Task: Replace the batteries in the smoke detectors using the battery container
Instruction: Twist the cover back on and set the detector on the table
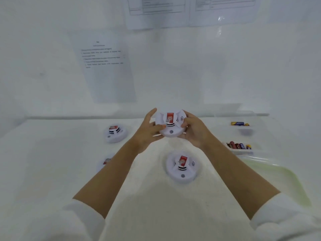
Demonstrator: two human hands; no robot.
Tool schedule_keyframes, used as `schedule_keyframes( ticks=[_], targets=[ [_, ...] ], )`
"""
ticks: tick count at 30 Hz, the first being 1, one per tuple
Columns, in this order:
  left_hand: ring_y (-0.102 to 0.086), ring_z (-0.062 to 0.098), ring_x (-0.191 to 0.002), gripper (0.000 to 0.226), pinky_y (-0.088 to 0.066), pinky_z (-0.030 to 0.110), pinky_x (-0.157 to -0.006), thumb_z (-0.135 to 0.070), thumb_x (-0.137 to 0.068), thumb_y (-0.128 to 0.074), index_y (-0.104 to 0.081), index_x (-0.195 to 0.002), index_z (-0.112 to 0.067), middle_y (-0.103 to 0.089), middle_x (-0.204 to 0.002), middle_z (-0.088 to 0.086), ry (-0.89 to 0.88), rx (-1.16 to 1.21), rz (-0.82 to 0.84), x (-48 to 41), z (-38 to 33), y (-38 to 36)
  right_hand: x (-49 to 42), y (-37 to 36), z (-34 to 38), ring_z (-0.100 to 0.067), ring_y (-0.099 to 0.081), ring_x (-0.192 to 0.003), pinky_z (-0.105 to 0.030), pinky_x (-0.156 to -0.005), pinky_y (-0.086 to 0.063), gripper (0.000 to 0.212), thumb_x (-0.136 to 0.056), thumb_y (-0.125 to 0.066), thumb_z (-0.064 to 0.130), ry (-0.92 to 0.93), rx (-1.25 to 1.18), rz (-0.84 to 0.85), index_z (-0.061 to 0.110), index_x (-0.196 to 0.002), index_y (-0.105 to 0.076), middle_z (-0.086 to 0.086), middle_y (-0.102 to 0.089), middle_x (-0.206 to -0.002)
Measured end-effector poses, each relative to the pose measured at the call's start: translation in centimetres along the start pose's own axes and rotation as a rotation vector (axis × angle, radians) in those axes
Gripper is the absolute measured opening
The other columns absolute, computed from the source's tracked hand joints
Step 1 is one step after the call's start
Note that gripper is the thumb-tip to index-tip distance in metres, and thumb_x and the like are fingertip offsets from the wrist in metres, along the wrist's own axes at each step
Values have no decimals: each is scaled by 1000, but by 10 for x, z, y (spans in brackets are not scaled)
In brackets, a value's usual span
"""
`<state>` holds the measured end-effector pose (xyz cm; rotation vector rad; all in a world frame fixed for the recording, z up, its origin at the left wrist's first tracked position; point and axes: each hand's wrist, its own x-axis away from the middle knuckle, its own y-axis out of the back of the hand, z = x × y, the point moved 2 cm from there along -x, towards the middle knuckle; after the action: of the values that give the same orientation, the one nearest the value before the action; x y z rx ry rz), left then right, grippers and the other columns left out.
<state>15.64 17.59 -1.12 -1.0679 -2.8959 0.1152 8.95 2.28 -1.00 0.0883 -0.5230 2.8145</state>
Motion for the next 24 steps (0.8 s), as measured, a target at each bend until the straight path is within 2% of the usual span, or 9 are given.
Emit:
schedule_keyframes(
  ticks=[3, 6, 9, 12, 15, 18, 19, 22, 24],
  targets=[
    [-60, 25, -104, 62, -51, 36, -86, -2, -85, -61, -37, -133, -32, -57, -123, 11, 12, 8, 23, -12, 2, 28, -17, -18, -15, -29, -55, -106, -43, -82, -52, 60, -78, -42, -6, -26, -44, -46, 25, -129, -44, -9, -54, -125],
    [-61, 19, -103, 58, -53, 32, -82, -1, -85, -62, -40, -128, -34, -57, -122, 6, 50, -28, 86, -23, 11, 51, -25, -30, -28, -25, -57, -105, -41, -83, -53, 57, -86, -47, -1, -62, 131, 39, 36, -129, -39, 0, -55, -120],
    [-59, 19, -107, 67, -54, 29, -81, 2, -84, -62, -36, -136, -32, -54, -124, 3, 74, -33, 121, -30, 25, 67, -34, -37, -43, -22, -60, -106, -41, -81, -56, 74, -82, -61, -1, -92, 248, 74, 42, -134, -29, 3, -53, -126],
    [-55, 20, -112, 75, -56, 27, -81, 4, -81, -65, -31, -141, -28, -51, -128, 3, 65, -72, 127, -36, 40, 77, -45, -40, -56, -23, -63, -93, -40, -79, -55, 83, -81, -64, -5, -68, 267, 43, 39, -138, -24, -3, -52, -127],
    [-52, 24, -117, 75, -52, 36, -89, 2, -80, -67, -33, -140, -28, -49, -130, 2, 69, -107, 110, -42, 50, 82, -55, -41, -64, -21, -59, -96, -40, -79, -54, 79, -79, -66, -7, -46, 294, 17, 33, -136, -29, 1, -52, -120],
    [-51, 26, -118, 78, -49, 37, -92, 5, -79, -67, -31, -142, -25, -48, -132, 7, 68, -139, 101, -49, 53, 81, -65, -44, -72, -24, -46, -113, -20, -77, -51, 74, -77, -62, -2, 85, 333, -67, 12, -139, -26, -5, -42, -126],
    [-51, 26, -118, 79, -49, 38, -92, 6, -79, -67, -30, -143, -23, -48, -133, 8, 65, -144, 99, -51, 53, 81, -68, -44, -72, -23, -45, -114, -19, -77, -50, 76, -74, -62, 0, 109, 373, -84, 9, -140, -24, -6, -40, -126],
    [-50, 24, -116, 80, -49, 38, -93, 6, -79, -66, -29, -144, -20, -49, -133, 9, 47, -158, 89, -56, 54, 80, -71, -45, -70, -24, -54, -103, -28, -74, -55, 89, -72, -64, -6, 26, 509, -43, 22, -142, -18, -1, -41, -121],
    [-50, 25, -118, 81, -49, 38, -93, 6, -78, -67, -28, -144, -20, -49, -133, 9, 47, -162, 83, -58, 55, 81, -74, -43, -70, -21, -47, -110, -20, -76, -52, 83, -74, -63, -1, 62, 472, -26, 16, -142, -19, 0, -38, -123]
  ],
)
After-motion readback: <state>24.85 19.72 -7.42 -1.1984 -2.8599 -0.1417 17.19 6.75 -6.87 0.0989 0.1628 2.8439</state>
